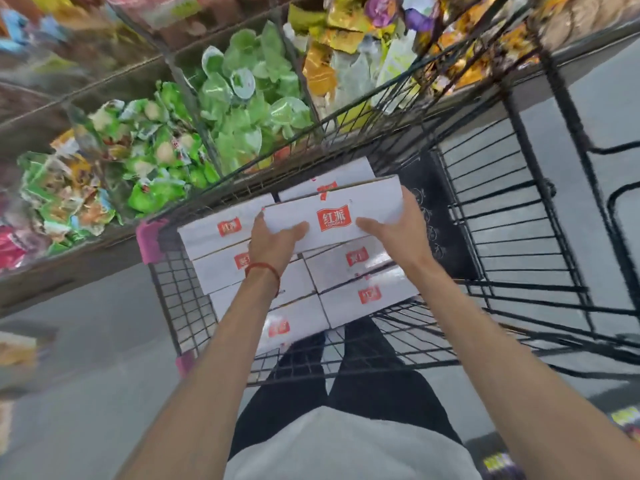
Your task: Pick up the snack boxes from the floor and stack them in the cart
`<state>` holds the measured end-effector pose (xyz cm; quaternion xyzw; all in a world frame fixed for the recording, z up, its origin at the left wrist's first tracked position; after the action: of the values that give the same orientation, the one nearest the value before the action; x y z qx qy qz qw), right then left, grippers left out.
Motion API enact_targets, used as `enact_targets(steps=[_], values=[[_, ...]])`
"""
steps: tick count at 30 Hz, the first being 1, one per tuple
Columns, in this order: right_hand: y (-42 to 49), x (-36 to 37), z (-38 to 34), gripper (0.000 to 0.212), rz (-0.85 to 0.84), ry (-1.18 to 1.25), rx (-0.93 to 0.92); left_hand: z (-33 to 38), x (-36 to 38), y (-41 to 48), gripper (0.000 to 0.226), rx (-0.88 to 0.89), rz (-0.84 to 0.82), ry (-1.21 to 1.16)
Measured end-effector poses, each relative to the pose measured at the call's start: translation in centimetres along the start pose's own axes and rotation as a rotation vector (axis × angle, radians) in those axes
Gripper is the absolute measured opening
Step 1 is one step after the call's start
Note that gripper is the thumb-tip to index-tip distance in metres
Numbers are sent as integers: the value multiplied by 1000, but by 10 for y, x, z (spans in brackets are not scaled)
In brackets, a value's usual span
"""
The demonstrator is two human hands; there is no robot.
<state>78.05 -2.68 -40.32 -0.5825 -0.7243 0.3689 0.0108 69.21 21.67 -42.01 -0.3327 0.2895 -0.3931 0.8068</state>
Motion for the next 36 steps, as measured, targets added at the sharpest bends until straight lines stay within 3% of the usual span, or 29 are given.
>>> enact_targets(steps=[8, 16, 19, 27, 32, 36], values=[[90, 0, -17, 85, -71, -107, -13, 12, 37, 48, 56, -16, 49, -104], [120, 9, -25, 93, -92, -102, -50, 20, 36, 64, 73, 31, 102, -145], [118, 9, -24, 98, -102, -94, -66, 17, 35, 63, 67, 53, 97, -140], [105, 11, -25, 94, -74, -156, -111, 25, 34, 53, 69, 101, 170, 18], [83, 7, -34, 82, -62, -213, -110, 22, 29, 37, 53, 101, 192, 24], [60, 9, -32, 77, -14, -265, -104, 6, 14, 20, 61, 89, 173, -6]])
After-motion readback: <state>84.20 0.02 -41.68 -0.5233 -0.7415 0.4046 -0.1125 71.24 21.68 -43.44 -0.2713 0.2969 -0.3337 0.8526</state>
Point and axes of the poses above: each hand's wrist, its own y-axis towards the middle knuckle, its own x-axis out of the palm, z = x × y, the point moved 8 cm from there along y, towards the middle knuckle, and after that the axes turned 10 degrees about -y, right-handed, at the moved point
